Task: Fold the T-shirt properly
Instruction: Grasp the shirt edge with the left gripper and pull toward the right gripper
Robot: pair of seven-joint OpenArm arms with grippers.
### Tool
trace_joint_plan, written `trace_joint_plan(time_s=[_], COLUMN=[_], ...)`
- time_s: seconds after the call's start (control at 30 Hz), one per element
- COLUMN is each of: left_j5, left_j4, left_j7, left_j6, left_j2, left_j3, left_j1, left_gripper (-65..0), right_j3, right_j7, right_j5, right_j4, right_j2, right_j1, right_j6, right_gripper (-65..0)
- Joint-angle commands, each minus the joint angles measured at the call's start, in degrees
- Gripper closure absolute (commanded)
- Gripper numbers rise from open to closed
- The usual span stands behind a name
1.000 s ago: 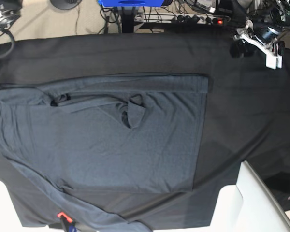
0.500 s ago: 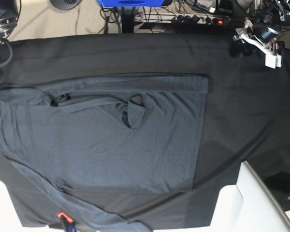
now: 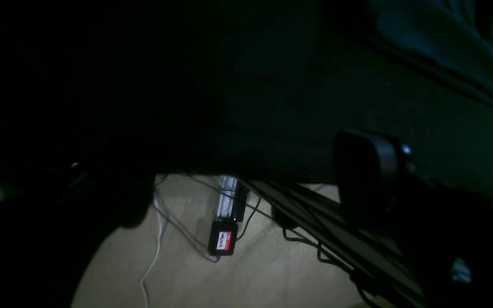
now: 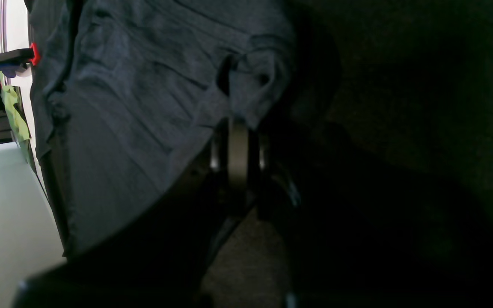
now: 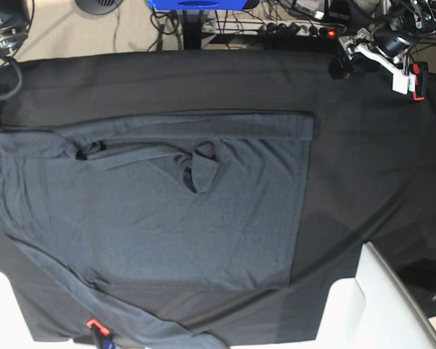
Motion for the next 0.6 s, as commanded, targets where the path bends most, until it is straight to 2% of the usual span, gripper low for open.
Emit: trace_joint_plan(time_s=[0.0, 0.13, 0.43, 0.57], left_j5=[-1.0, -0.7, 0.6, 3.7], left_j4=[0.7, -2.6, -12.7, -14.6], left_j7=[-0.7, -0.7, -0.7, -4.4], left_j6=[-0.5, -0.5, -0.5, -0.5], left_j2=[0.7, 2.5, 3.3, 4.7], left_j3=[-0.5, 0.0, 0.1, 0.1], left_j1=[-0.8, -3.9, -10.5, -11.6], left_gripper=[-63.2, -63.2, -63.2, -63.2], right_j3=[-0.1, -0.1, -0.1, -0.1], right_j7=[0.6, 0.5, 0.4, 0.4], right_j5=[0.9, 0.9, 0.9, 0.9], right_j4=[0.7, 0.7, 0.7, 0.7], right_j2=[1.5, 1.4, 1.4, 1.4], right_j1=[0.7, 0.7, 0.7, 0.7], right_j6=[0.8, 0.8, 0.8, 0.8], right_gripper=[-0.3, 0.0, 0.0, 0.0])
